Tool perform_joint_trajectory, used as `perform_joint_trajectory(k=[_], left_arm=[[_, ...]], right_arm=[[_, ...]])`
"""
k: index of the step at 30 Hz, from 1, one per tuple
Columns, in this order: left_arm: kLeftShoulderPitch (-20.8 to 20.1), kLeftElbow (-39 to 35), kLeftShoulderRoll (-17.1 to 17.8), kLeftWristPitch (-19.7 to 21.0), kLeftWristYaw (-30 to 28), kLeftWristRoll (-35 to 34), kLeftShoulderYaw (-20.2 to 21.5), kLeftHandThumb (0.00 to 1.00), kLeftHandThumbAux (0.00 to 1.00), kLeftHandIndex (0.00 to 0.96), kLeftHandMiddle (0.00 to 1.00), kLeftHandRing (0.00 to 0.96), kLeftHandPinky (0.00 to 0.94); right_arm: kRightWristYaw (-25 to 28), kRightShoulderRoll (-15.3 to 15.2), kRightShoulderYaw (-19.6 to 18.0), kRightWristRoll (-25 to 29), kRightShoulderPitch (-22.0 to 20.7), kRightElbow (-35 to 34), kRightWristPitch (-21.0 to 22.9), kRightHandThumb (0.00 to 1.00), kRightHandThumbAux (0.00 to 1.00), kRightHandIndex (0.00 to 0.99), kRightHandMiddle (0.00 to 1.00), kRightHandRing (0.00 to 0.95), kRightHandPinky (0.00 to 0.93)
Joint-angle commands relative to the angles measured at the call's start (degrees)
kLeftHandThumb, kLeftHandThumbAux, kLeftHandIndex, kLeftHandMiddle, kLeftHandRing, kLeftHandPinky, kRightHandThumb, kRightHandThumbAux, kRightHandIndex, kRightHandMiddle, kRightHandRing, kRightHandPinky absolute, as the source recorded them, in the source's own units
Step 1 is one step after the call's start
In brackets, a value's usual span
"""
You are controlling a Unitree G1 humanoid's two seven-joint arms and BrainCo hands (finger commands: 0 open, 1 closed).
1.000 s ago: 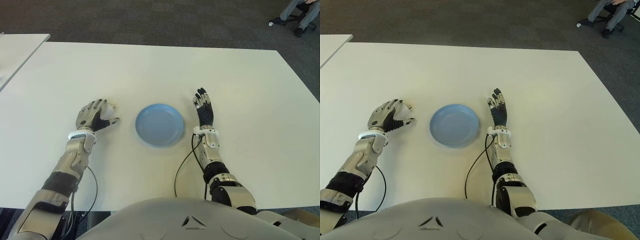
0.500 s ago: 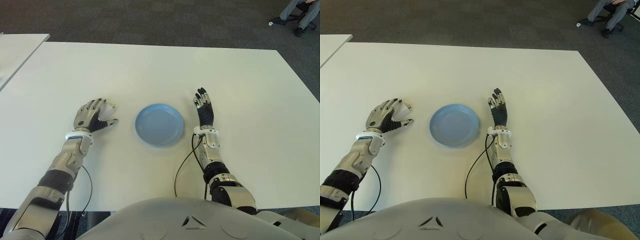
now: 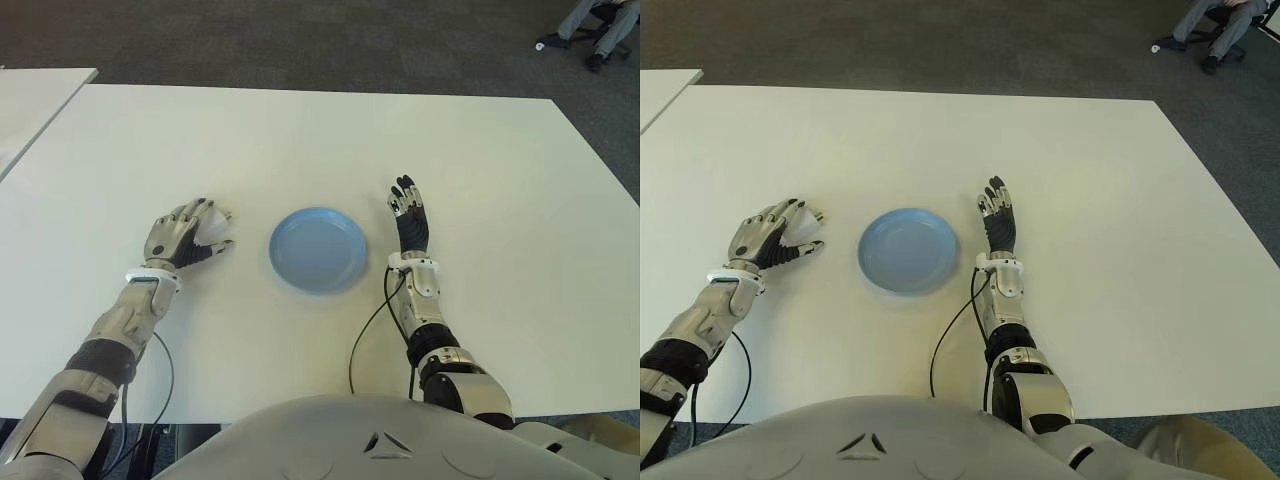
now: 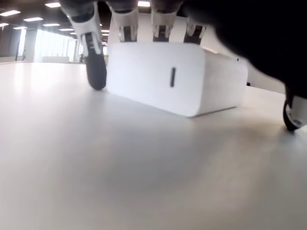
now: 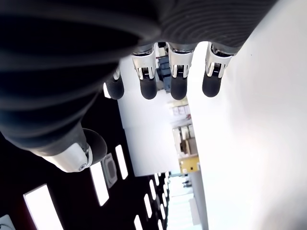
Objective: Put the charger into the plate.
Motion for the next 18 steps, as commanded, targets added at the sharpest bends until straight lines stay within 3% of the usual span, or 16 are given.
perform_joint_trajectory(k=[1,3,11,18], left_arm=[[0.3,5.3,0.2,-0.7,2.2,0.7,-1.4,0.524,0.466,0.057,0.214,0.308,0.422],[-0.3,6.6,-0.1,-1.1,3.7,0.5,-1.4,0.556,0.484,0.077,0.270,0.358,0.434],[-1.6,9.9,-0.4,-3.4,7.6,-0.9,-1.0,0.587,0.554,0.132,0.342,0.393,0.425],[-1.7,10.0,-0.6,-5.7,8.7,-2.9,-0.2,0.607,0.596,0.192,0.435,0.477,0.478]], right_arm=[[0.1,2.1,0.0,0.5,1.4,0.4,1.1,0.000,0.572,0.022,0.086,0.066,0.079],[0.1,2.1,0.0,0.4,1.4,0.3,1.2,0.000,0.565,0.023,0.093,0.072,0.081],[0.3,1.9,0.0,0.5,1.6,0.0,1.5,0.000,0.542,0.030,0.118,0.095,0.088],[0.4,1.9,0.1,0.3,1.6,-0.1,1.5,0.000,0.531,0.035,0.135,0.112,0.107]])
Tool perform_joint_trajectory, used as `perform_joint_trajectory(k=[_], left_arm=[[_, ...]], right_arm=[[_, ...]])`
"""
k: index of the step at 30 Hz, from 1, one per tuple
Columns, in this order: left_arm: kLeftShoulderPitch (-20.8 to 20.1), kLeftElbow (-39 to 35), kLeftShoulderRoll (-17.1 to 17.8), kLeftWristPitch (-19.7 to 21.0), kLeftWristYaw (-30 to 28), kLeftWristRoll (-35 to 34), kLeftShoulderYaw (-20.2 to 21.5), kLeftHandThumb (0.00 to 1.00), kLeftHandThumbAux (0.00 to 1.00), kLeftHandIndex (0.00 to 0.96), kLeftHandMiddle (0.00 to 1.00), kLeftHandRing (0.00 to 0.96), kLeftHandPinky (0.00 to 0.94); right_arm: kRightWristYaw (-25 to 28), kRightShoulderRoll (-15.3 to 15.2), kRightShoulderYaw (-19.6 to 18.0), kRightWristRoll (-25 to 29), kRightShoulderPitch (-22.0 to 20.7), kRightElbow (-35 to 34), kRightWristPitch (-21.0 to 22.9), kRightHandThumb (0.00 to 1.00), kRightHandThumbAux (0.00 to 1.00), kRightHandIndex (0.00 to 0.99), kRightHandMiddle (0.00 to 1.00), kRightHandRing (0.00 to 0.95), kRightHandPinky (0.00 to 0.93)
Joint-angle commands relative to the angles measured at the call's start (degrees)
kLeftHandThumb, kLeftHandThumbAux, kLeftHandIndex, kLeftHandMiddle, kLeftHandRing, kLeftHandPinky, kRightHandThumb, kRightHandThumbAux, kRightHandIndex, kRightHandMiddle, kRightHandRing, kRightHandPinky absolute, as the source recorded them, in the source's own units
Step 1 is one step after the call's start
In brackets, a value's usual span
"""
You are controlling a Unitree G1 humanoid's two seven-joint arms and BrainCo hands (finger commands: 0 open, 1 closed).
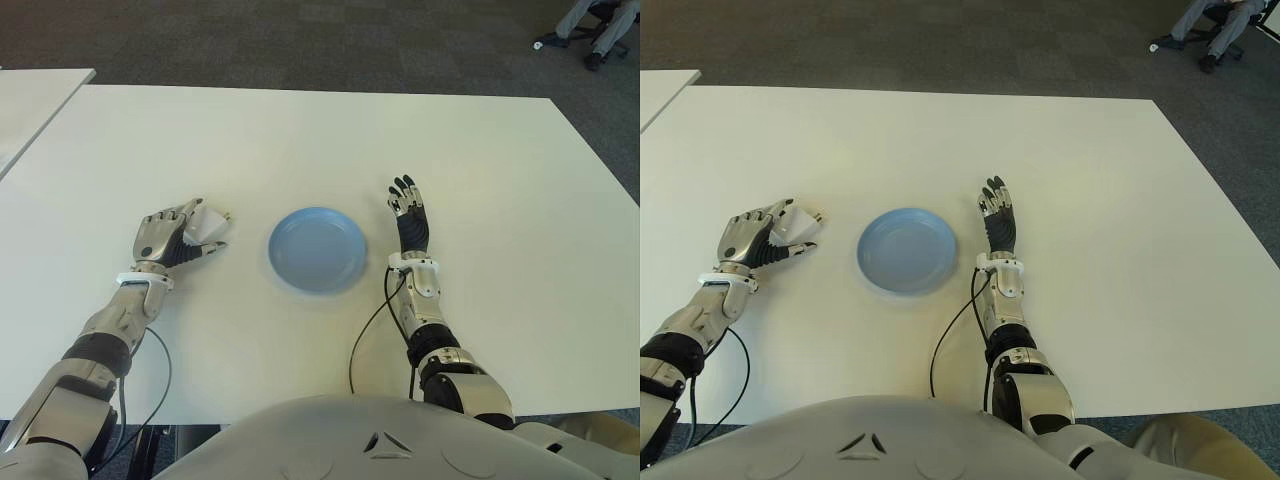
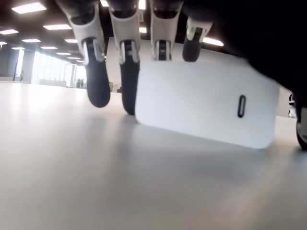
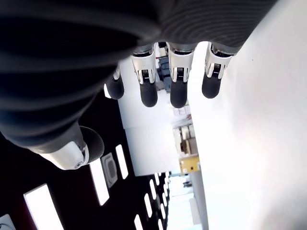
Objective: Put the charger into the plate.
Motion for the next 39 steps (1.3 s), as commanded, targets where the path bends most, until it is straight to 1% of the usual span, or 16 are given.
perform_joint_trajectory(k=[1,2,3,5,8,13,15,18,21,25,26,30,39], left_arm=[[0.9,1.5,-0.7,-0.8,0.1,-1.3,0.0,0.610,0.597,0.201,0.443,0.482,0.480],[0.9,1.5,-0.8,-1.0,0.2,-1.6,0.0,0.693,0.621,0.284,0.457,0.511,0.504],[0.9,1.5,-0.9,-1.0,0.3,-1.9,0.2,0.722,0.630,0.313,0.462,0.522,0.513],[1.0,1.0,-1.1,-0.7,0.2,-2.6,0.5,0.794,0.648,0.387,0.476,0.580,0.553],[1.2,-0.1,-1.9,0.7,0.0,-3.8,1.3,0.825,0.662,0.384,0.527,0.665,0.632],[1.7,-1.5,-3.1,3.9,-1.8,-5.8,2.6,0.844,0.665,0.396,0.556,0.755,0.715],[1.9,-2.7,-3.6,5.3,-3.2,-6.7,3.1,0.848,0.665,0.398,0.554,0.779,0.752],[2.6,-6.7,-4.2,7.2,-4.9,-8.1,4.1,0.850,0.666,0.398,0.547,0.798,0.793],[3.8,-10.4,-4.6,8.3,-5.9,-9.2,5.3,0.852,0.667,0.397,0.542,0.821,0.830],[5.2,-13.7,-5.0,9.2,-6.9,-10.1,6.4,0.852,0.668,0.397,0.541,0.832,0.842],[5.5,-14.1,-5.2,8.8,-7.1,-10.8,6.9,0.852,0.668,0.397,0.541,0.835,0.841],[6.0,-14.7,-5.9,7.6,-7.7,-12.6,8.4,0.854,0.667,0.399,0.541,0.850,0.848],[6.3,-16.5,-6.6,7.6,-8.0,-12.9,9.6,0.854,0.667,0.399,0.542,0.857,0.845]], right_arm=[[0.1,1.9,0.1,0.3,1.4,0.2,1.5,0.000,0.530,0.035,0.136,0.113,0.108],[0.1,1.9,0.1,0.3,1.4,0.2,1.5,0.000,0.527,0.036,0.138,0.115,0.109],[0.1,1.9,0.1,0.3,1.4,0.2,1.5,0.000,0.526,0.036,0.139,0.115,0.109],[0.1,1.9,0.2,0.3,1.4,0.0,1.6,0.000,0.521,0.036,0.141,0.117,0.108],[0.2,1.9,0.2,0.3,1.5,-0.1,1.8,0.000,0.515,0.036,0.144,0.120,0.106],[0.3,2.0,0.2,0.4,1.6,-0.3,2.1,0.000,0.509,0.037,0.152,0.126,0.114],[0.4,2.0,0.2,0.5,1.6,-0.4,2.2,0.000,0.507,0.038,0.158,0.132,0.120],[0.5,2.0,0.1,0.6,1.6,-0.5,2.3,0.000,0.507,0.040,0.163,0.137,0.123],[0.5,2.1,0.1,0.6,1.6,-0.6,2.4,0.000,0.506,0.041,0.167,0.140,0.124],[0.5,2.2,0.1,0.7,1.6,-0.7,2.5,0.000,0.505,0.041,0.168,0.140,0.124],[0.5,2.2,0.1,0.7,1.7,-0.7,2.6,0.000,0.505,0.041,0.168,0.140,0.124],[0.4,2.3,0.1,0.7,1.5,-0.5,2.5,0.000,0.502,0.041,0.168,0.140,0.126],[0.3,2.3,0.1,0.6,1.4,-0.2,2.3,0.000,0.502,0.041,0.171,0.143,0.130]])
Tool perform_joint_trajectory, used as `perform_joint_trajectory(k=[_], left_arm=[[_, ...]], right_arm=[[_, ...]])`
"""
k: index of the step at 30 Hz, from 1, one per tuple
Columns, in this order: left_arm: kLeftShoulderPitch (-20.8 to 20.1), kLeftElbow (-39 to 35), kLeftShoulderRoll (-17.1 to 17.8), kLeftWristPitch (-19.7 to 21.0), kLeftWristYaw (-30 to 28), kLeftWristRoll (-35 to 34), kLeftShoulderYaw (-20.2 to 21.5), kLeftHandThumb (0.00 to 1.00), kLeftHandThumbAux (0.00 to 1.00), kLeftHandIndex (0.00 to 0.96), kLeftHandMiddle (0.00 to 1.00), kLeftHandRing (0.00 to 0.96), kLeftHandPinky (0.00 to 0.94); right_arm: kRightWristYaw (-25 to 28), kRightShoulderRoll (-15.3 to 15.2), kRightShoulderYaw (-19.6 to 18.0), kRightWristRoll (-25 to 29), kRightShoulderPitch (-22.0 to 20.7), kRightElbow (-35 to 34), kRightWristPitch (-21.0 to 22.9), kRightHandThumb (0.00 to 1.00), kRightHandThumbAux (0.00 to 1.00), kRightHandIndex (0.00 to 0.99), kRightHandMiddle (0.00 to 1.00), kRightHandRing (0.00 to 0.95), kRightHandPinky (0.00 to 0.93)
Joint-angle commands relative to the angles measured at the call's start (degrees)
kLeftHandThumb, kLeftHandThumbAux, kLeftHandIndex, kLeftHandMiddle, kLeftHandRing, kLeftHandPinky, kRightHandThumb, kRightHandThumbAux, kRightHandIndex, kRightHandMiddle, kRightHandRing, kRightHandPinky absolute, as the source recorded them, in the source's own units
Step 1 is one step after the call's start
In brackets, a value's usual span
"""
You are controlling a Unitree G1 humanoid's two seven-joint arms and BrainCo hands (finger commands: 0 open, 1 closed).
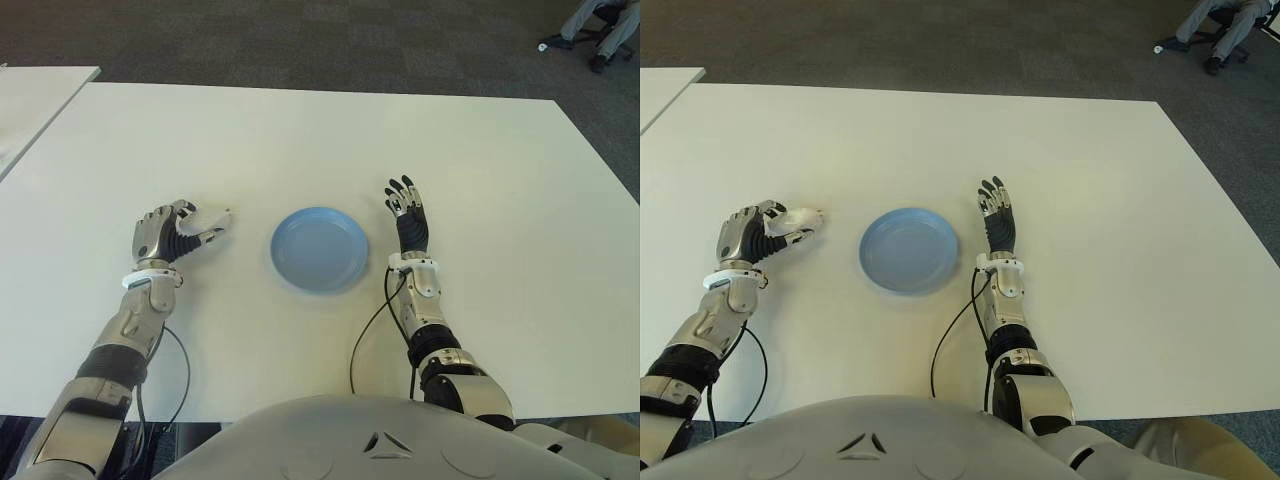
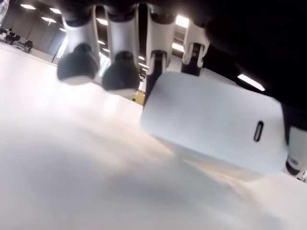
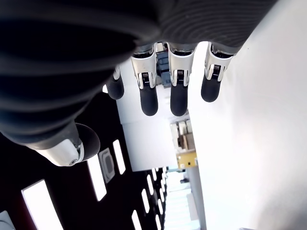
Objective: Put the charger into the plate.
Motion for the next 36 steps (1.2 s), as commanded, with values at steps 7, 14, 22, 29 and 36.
perform_joint_trajectory(k=[7,14,22,29,36], left_arm=[[0.2,-3.3,-2.0,1.7,-0.8,0.1,0.9,0.855,0.666,0.401,0.544,0.857,0.850],[0.5,-13.0,-3.7,8.1,-2.7,1.5,1.2,0.855,0.666,0.401,0.543,0.858,0.853],[1.8,-28.1,-5.0,14.9,-7.7,4.6,1.0,0.855,0.666,0.401,0.542,0.859,0.852],[2.5,-37.0,-6.2,15.4,-11.5,7.5,-1.5,0.855,0.666,0.402,0.543,0.859,0.857],[1.1,-37.7,-6.0,11.1,-13.8,8.0,-3.3,0.855,0.666,0.402,0.545,0.862,0.862]], right_arm=[[-0.3,2.4,-0.1,0.6,1.1,0.4,1.2,0.000,0.506,0.042,0.176,0.148,0.134],[-0.4,2.4,0.0,0.4,1.2,0.5,0.9,0.000,0.506,0.044,0.183,0.153,0.133],[-0.3,2.4,0.0,0.5,1.0,0.6,1.0,0.000,0.515,0.047,0.190,0.160,0.138],[-0.1,2.3,0.0,0.6,0.8,1.0,0.9,0.000,0.519,0.047,0.190,0.161,0.138],[-0.4,2.6,0.1,0.5,0.7,1.1,0.8,0.000,0.525,0.049,0.188,0.160,0.146]])
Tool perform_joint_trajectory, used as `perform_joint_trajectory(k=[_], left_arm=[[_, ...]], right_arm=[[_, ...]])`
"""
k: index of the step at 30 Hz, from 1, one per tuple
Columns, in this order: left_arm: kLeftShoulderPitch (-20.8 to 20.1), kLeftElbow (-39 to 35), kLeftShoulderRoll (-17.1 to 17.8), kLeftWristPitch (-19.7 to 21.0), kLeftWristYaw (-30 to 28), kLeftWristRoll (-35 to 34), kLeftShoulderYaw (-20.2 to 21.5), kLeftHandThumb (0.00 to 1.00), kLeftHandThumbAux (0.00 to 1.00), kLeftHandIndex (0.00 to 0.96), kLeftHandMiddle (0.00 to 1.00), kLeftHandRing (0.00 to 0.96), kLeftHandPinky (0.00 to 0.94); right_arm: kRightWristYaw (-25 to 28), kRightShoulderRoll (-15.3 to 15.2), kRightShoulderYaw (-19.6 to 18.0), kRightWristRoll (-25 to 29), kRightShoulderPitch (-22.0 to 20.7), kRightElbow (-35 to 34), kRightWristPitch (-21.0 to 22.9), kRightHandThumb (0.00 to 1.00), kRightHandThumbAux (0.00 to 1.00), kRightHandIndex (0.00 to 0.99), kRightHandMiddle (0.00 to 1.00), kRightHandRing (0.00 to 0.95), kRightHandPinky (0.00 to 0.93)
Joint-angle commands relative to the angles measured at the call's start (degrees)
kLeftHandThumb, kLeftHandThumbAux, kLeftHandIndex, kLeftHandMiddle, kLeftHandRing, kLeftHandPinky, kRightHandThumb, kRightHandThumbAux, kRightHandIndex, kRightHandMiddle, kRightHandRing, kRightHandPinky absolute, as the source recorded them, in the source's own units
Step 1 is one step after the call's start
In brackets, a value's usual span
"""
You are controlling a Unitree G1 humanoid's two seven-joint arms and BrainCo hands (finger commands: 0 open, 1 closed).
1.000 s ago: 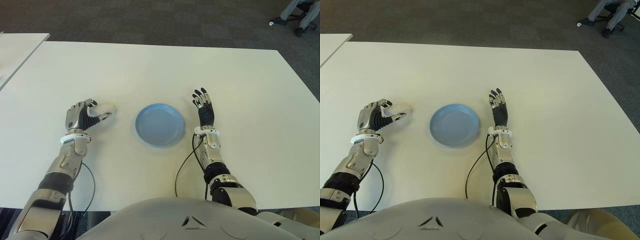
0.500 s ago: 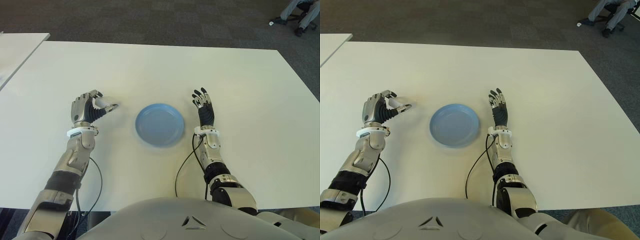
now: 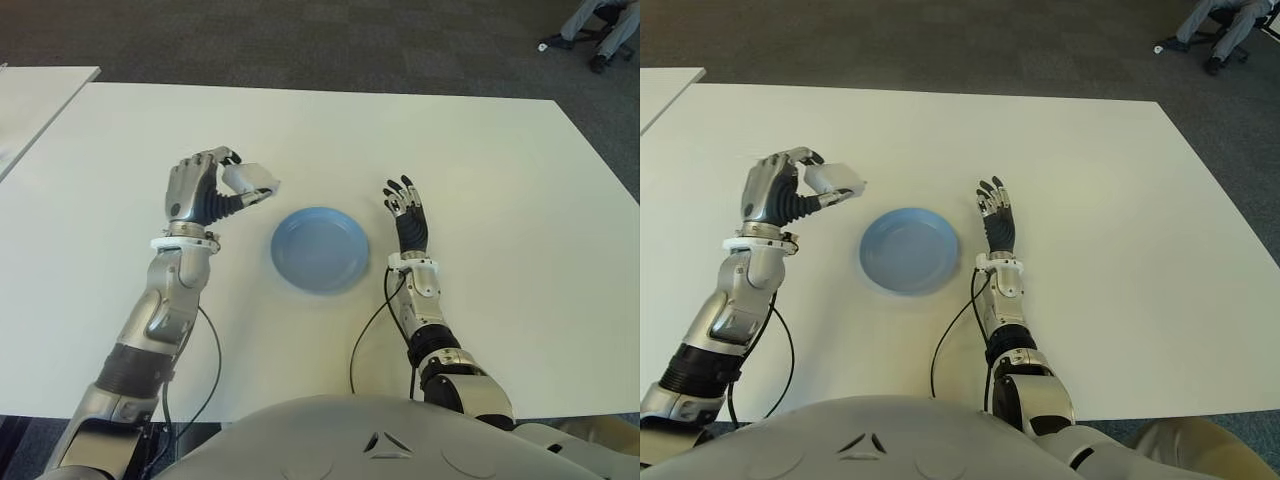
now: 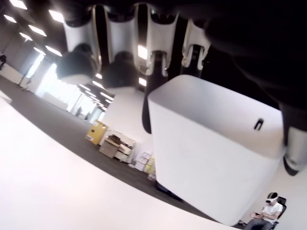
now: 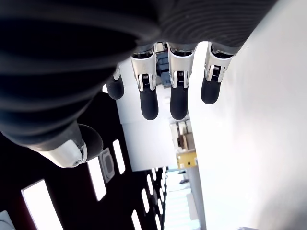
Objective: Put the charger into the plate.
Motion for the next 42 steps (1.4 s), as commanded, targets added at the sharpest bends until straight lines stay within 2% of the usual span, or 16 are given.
perform_joint_trajectory(k=[1,12,23,33,42], left_arm=[[-0.7,0.4,-0.3,-3.2,-1.3,0.7,-1.1,0.855,0.666,0.402,0.545,0.862,0.862],[-2.5,0.5,-0.4,-6.5,-1.7,2.5,-1.6,0.855,0.666,0.403,0.546,0.863,0.860],[-3.1,-1.4,-0.9,-6.3,-3.7,3.0,-1.9,0.855,0.665,0.404,0.547,0.859,0.856],[-2.5,-1.0,-4.2,-5.6,-5.7,5.4,-5.7,0.855,0.666,0.403,0.545,0.859,0.857],[-2.3,1.5,-5.0,-6.2,-7.1,6.2,-7.7,0.855,0.666,0.402,0.543,0.860,0.857]], right_arm=[[-0.4,2.6,-0.1,0.4,0.8,1.0,0.8,0.000,0.526,0.050,0.188,0.160,0.146],[-0.8,3.0,0.1,0.6,0.6,1.4,0.9,0.000,0.530,0.050,0.190,0.161,0.145],[-1.3,3.4,0.2,0.6,0.3,1.5,1.0,0.000,0.542,0.046,0.182,0.158,0.147],[-1.4,3.6,0.5,0.6,0.4,1.1,1.3,0.000,0.547,0.042,0.182,0.157,0.142],[-2.0,3.7,0.9,0.3,0.6,0.6,1.3,0.000,0.551,0.039,0.181,0.154,0.134]])
